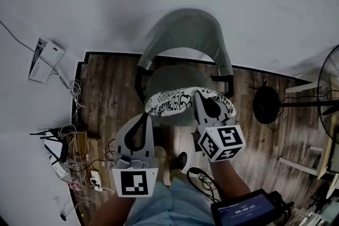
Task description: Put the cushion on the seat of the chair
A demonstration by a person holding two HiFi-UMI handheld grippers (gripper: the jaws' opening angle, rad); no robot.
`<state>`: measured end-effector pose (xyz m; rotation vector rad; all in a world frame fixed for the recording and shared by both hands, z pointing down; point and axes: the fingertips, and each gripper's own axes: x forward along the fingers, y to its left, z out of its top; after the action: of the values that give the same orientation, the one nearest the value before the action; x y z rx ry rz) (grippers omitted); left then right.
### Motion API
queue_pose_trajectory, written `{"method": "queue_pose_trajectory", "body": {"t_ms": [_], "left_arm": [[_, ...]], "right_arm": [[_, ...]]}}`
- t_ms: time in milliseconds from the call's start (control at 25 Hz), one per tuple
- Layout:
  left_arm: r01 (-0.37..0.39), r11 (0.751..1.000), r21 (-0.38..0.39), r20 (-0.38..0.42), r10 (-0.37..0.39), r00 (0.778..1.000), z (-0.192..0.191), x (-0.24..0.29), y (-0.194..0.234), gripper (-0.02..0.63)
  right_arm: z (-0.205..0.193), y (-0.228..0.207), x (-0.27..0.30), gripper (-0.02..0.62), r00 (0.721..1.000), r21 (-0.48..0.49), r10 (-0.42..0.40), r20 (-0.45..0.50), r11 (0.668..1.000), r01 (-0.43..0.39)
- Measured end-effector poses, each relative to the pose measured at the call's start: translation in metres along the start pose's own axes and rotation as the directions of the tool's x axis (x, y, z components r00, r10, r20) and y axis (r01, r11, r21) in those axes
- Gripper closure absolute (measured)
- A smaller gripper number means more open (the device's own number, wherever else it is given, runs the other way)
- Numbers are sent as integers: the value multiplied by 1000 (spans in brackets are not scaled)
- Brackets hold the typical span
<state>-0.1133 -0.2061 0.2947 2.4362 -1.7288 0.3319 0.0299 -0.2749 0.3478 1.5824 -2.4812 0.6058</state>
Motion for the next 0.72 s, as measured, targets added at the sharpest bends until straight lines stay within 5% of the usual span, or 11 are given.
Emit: {"method": "queue_pose_trajectory", "body": {"t_ms": [360, 520, 720], "left_arm": [[14, 999, -36, -35, -15, 999, -15, 38, 15, 597], [30, 999, -41, -62, -32, 998, -35, 36, 13, 597], [41, 998, -46, -108, -46, 993, -57, 26, 19, 597]], "right_arm": [[26, -35, 72, 574, 995, 78, -23, 93, 997, 16], [-52, -49, 75, 574, 997, 153, -72, 18, 986, 68], [-195, -58, 75, 572, 971, 290, -116, -208, 941, 175]]}}
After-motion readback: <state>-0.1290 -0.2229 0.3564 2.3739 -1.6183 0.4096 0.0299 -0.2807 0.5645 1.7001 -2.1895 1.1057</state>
